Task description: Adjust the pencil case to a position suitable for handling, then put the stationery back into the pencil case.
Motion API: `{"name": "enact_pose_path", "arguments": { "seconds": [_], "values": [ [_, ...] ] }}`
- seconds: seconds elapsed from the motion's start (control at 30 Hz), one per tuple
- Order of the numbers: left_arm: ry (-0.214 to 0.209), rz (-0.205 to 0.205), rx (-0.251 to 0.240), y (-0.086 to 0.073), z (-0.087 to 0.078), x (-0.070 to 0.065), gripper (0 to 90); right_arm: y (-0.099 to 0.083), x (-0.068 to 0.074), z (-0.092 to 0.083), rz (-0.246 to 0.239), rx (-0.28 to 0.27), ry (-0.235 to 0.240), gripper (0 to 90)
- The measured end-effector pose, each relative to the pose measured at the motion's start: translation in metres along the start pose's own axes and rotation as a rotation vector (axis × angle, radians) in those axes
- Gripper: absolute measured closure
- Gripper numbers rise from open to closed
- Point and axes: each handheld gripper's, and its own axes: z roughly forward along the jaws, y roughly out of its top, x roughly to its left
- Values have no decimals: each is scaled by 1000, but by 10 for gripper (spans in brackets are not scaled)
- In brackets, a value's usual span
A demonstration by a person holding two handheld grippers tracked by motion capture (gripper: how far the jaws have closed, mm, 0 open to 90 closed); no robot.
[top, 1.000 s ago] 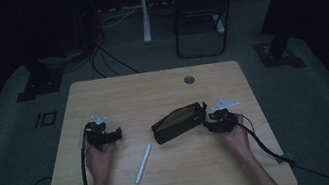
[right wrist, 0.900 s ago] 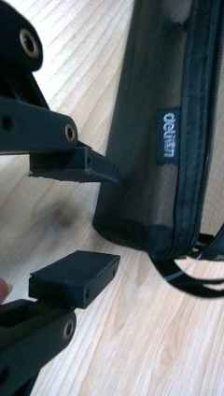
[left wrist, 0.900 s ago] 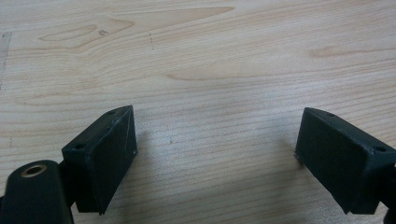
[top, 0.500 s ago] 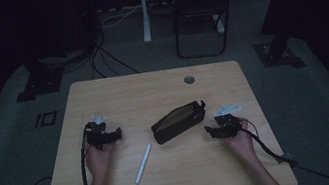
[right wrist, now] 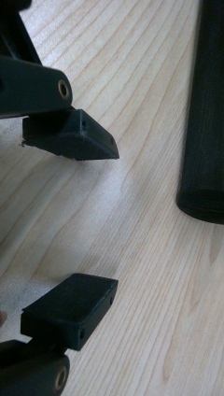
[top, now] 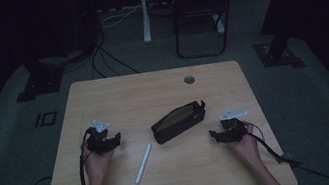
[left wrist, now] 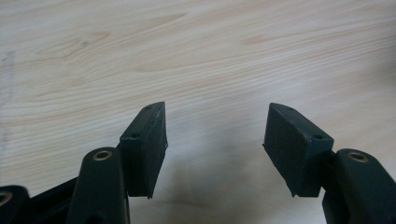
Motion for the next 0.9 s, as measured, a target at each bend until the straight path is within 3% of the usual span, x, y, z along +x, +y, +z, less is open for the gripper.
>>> {"name": "enact_pose_path", "arguments": {
  "seconds": [0.03, 0.13, 0.23, 0.27, 0.4, 0.6, 0.67, 0.8, 0.9],
  "values": [
    [0, 0, 0, 0, 0, 0, 400, 0, 0, 0, 0, 0, 0, 315],
    [-57, -6, -20, -5, -11, -7, 399, 0, 0, 0, 0, -3, 1, 303],
    [-102, -41, -29, -11, -20, -11, 388, -1, -1, 1, -5, -8, 6, 294],
    [-135, -61, -28, -15, -25, -14, 388, -1, -2, 1, -7, -7, 7, 291],
    [-166, -73, -38, -20, -32, -20, 421, -1, -2, 2, -6, -11, 6, 280],
    [-157, 6, -58, -27, -43, -37, 463, -4, -3, 2, -12, -38, 10, 270],
    [-138, 91, -61, -29, -47, -46, 495, -4, -3, 2, -10, -44, 9, 269],
    [-120, 130, -65, -31, -48, -53, 475, -4, -4, 3, -10, -44, 9, 269],
    [-152, 120, -48, -33, -47, -59, 452, -4, -4, 3, -10, -43, 9, 270]
  ]
}}
